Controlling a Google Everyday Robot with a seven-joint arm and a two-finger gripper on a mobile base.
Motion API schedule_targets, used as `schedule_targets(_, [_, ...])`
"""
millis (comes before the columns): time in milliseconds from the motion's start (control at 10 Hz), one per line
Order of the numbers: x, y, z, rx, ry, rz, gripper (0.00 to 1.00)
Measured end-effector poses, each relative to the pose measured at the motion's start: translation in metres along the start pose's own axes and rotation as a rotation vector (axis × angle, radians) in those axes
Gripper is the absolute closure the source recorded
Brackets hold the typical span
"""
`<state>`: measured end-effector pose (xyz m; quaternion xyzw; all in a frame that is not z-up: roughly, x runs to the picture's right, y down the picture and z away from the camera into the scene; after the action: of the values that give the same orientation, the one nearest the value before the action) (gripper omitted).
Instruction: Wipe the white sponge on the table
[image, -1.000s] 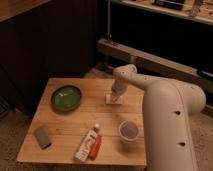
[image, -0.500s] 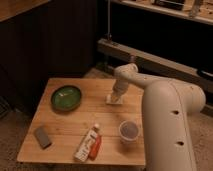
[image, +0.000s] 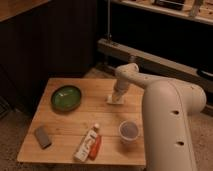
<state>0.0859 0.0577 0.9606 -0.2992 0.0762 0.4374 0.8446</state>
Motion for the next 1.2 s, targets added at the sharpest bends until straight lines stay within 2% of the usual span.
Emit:
schedule_targets(200, [0.002,-0.004,-0.001,0.006,0.005,0.015,1.0])
schedule_targets(300, [0.009,-0.016,-0.002,0.02,0.018,0.058,1.0])
schedule_targets(700, [0.06,-0.053,-0.022,0.053,0.037,0.163,1.0])
schedule_targets(1000, [0.069,-0.049,-0.034,0.051,0.043,0.176,1.0])
schedule_targets(1200, [0.082,-0.042,-0.029,0.035,0.061,0.18,1.0])
